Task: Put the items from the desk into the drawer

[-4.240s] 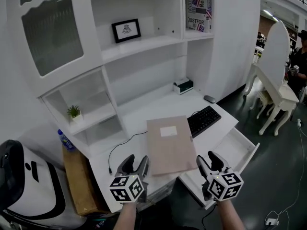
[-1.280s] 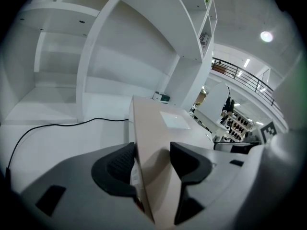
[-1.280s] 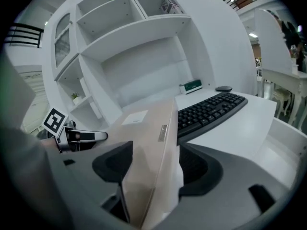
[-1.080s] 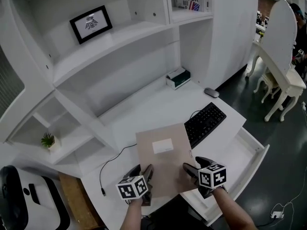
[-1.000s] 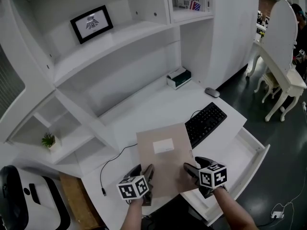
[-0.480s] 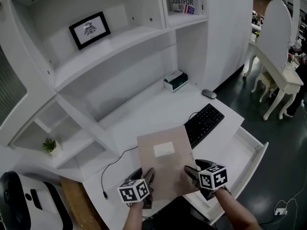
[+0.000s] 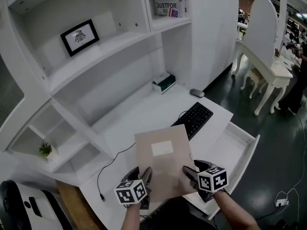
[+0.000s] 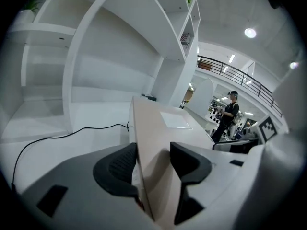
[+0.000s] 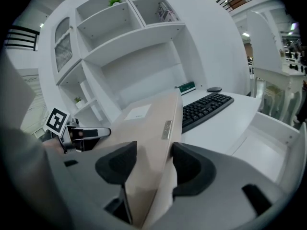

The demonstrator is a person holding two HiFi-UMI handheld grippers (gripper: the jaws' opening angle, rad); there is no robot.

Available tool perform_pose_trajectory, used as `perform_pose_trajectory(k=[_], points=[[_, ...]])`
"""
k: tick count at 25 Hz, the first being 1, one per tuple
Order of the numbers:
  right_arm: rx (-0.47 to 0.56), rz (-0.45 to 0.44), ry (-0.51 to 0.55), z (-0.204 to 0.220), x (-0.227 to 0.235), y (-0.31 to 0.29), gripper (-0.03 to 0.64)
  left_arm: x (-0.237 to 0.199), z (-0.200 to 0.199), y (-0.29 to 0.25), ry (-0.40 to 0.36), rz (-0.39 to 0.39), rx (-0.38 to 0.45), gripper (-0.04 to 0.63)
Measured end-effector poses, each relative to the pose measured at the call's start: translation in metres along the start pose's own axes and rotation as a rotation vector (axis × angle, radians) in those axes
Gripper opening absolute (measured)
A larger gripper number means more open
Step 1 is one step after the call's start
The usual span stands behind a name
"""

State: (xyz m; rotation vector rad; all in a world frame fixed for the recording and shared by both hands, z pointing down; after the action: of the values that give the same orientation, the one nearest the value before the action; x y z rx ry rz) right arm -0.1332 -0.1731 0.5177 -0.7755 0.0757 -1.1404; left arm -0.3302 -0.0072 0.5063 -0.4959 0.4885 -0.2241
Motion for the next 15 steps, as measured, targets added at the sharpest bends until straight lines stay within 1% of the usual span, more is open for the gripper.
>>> perform_pose_trajectory(k=[6,15], points=[[0.050,0.068,-0.036,0.005,0.006,0.036,0.235,0.027,-0.006,-0.003,-0.053,0.071,-0.008,0.219],[0.125,0.206,-0.120,0.029,0.026,0.099,0.235,0.079,-0.001,-0.021,-0.134,0.212,-0.051,0.219]])
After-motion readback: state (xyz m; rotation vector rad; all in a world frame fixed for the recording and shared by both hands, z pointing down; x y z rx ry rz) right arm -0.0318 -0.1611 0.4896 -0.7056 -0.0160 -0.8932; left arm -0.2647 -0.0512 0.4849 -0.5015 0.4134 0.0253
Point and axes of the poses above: the fingertips, and each gripper's own axes: y backward along the fingers, x to its right, z out of its underside, the point moved 7 cm from there along y, backward along the fingers, and after that the axes turned 6 degrees about z, right-handed, at the moved point
